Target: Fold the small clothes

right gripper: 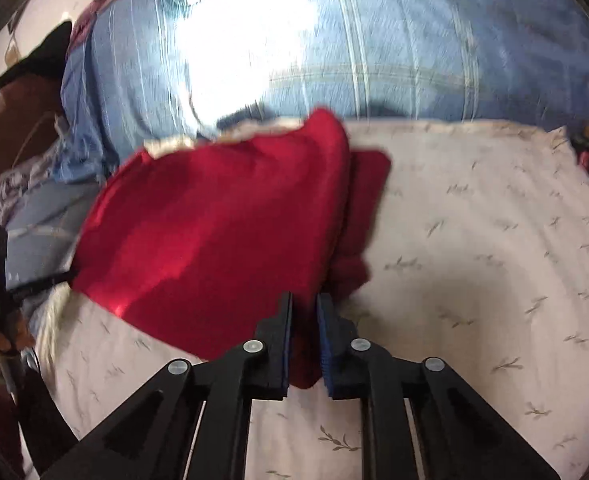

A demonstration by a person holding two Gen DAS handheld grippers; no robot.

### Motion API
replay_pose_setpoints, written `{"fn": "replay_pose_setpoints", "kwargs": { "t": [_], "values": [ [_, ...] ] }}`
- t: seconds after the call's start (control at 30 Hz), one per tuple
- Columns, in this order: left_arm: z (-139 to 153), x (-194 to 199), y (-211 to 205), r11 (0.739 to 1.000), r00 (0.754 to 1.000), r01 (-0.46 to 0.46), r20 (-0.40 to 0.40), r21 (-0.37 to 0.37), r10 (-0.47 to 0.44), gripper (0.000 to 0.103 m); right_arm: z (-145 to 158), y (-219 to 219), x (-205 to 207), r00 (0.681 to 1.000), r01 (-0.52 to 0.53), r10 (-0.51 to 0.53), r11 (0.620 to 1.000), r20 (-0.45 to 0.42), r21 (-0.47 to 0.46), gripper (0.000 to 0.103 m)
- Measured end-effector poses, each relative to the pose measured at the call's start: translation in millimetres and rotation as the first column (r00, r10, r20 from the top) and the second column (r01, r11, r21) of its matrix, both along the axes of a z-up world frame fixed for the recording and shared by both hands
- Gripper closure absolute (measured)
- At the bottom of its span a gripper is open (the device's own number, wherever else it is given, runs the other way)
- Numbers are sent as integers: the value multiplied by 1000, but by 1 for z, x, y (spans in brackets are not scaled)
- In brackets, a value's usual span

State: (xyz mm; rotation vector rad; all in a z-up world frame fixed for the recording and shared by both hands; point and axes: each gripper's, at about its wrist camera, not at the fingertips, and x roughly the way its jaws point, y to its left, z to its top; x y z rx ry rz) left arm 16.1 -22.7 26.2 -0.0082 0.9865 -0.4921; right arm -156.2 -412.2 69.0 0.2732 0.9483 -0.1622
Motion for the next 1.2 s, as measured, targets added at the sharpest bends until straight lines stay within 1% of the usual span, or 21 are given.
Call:
{"fn": "replay_pose_setpoints", "kwargs": {
  "t": [0.03,0.07,0.1,0.13,0.2,0.27,0.33,0.43,0.57,0.63,0.67,0.7,0.73,0.77,0.8,0.87,0.93,1.0,1.13,1.17,1.2],
  "values": [
    [5,-2,-1,1000,1000,-7,18,11,7,88,14,3,1,999,-5,5,1000,36,-7,78],
    [12,-3,-1,1000,999,-24,36,14,24,83,27,10,7,997,-24,24,1000,74,-8,66],
    [18,-3,-1,999,998,-44,51,-1,44,74,35,16,15,995,-46,47,999,93,-5,60],
    [24,0,-1,998,996,-64,61,-29,66,66,41,27,28,991,-85,84,996,105,6,60],
    [29,6,-4,993,993,-102,61,-65,106,59,44,53,63,982,-153,147,987,116,43,60],
    [30,13,-9,985,985,-157,57,-67,161,59,38,84,106,972,-215,207,975,114,62,57],
    [26,19,-12,977,978,-198,55,-82,202,59,30,115,151,965,-252,245,965,91,73,57],
    [11,24,-14,973,971,-225,75,-56,228,59,14,150,209,956,-293,289,946,48,141,55],
    [-5,34,-12,967,964,-251,72,-48,254,59,-18,188,260,952,-298,304,946,-25,127,54],
    [-8,37,-12,967,964,-250,77,-49,254,54,-36,198,279,958,-266,275,957,-78,112,54],
    [-9,38,-13,967,963,-251,86,-44,254,53,-47,201,288,960,-246,259,961,-105,123,55],
    [-10,39,-13,968,963,-249,92,-40,252,52,-55,203,294,958,-241,258,961,-126,137,59],
    [-12,41,-14,969,965,-242,93,-36,245,52,-63,204,299,955,-237,256,962,-150,134,67],
    [-13,42,-15,971,967,-235,91,-34,238,52,-68,205,302,954,-236,251,966,-164,107,87],
    [-14,44,-15,972,968,-231,91,-37,234,52,-70,207,303,952,-248,261,964,-163,95,91],
    [-14,46,-11,972,969,-228,82,-49,231,52,-60,213,297,955,-272,276,961,-113,51,97],
    [-13,49,-5,969,968,-235,69,-76,240,52,-45,220,290,955,-292,293,956,-42,19,97],
    [-12,51,-1,965,966,-244,68,-91,251,52,-41,224,295,954,-297,298,954,-19,30,97],
    [-19,55,-2,966,966,-248,53,-67,252,52,-73,228,310,956,-278,280,960,-85,37,96],
    [-21,56,-3,967,966,-248,53,-58,251,52,-81,226,311,956,-275,279,960,-89,54,90],
    [-22,56,-3,967,966,-249,55,-53,251,52,-83,223,309,957,-272,278,959,-78,75,88]
  ]
}}
